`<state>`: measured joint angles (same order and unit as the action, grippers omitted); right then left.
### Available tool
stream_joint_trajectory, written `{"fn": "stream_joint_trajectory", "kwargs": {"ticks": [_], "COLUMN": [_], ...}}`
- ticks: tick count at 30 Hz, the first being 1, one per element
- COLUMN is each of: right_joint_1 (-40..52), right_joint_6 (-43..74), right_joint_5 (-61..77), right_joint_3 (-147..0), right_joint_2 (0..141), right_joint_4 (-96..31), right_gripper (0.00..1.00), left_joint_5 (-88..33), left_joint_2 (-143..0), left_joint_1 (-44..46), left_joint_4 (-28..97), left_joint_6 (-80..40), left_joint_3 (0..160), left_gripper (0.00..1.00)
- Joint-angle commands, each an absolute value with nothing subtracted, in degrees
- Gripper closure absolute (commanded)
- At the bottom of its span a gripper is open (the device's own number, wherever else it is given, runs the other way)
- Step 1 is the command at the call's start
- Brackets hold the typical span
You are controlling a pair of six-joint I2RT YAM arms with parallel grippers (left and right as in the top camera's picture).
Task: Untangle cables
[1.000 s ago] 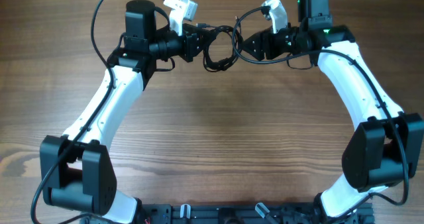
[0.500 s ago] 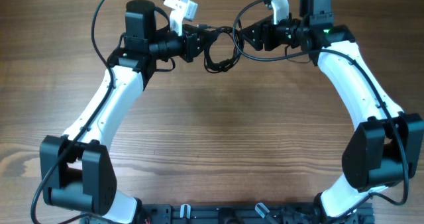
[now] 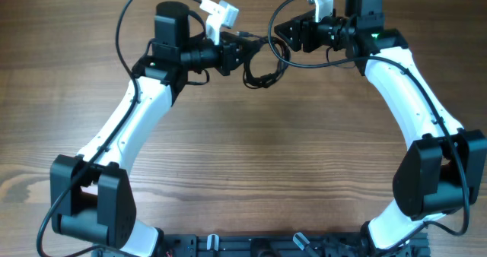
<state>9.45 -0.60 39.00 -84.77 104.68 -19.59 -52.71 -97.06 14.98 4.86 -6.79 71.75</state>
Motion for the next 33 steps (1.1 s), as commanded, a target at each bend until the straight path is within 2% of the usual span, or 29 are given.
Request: {"fn": "stream_joint_trajectory", "kwargs": {"ticks": [1, 6, 19, 21, 23, 26, 29, 31, 33], "right_joint_1": [9.5, 9.5, 9.5, 9.5, 9.5, 9.5, 9.5, 9.5, 9.5], "right_joint_6": [0.2, 0.2, 0.6, 0.6, 0.7, 1.6, 3.2, 4.6, 4.7], "right_joint_5": [39.0, 37.3, 35.4, 35.4, 35.4, 35.1, 33.1, 30.8, 29.2], "right_joint_3": [-84.5, -84.5, -84.3, -84.3, -84.3, -84.3, -84.3, -84.3, -84.3], "right_joint_2": [105.6, 105.6, 105.6, 105.6, 105.6, 105.6, 105.6, 105.6, 105.6], "right_joint_4": [-19.3, -20.0, -23.5, -23.6, -23.6, -23.6, -23.7, -23.7, -23.8], "right_gripper": [0.38, 0.46, 0.47, 0.53, 0.54, 0.68, 0.89, 0.95, 0.96], "left_joint_5": [-54.7, -54.6, -53.9, -53.6, -52.6, -52.4, -52.4, -51.8, -51.0], "left_joint_2": [-95.2, -95.2, -95.2, -95.2, -95.2, -95.2, -95.2, -95.2, -95.2], "left_joint_1": [15.7, 15.6, 15.4, 15.3, 15.1, 14.7, 14.3, 14.1, 13.8], "left_joint_4": [4.4, 4.4, 1.8, 1.8, 1.8, 1.8, 1.8, 1.8, 1.8], "left_joint_6": [-7.4, -7.4, -7.4, -7.4, -7.4, -7.4, -7.4, -7.4, -7.4], "left_joint_3": [72.9, 72.9, 72.9, 72.9, 72.9, 72.9, 72.9, 72.9, 72.9], "left_gripper": [0.96, 0.96, 0.96, 0.96, 0.96, 0.96, 0.96, 0.96, 0.96]}}
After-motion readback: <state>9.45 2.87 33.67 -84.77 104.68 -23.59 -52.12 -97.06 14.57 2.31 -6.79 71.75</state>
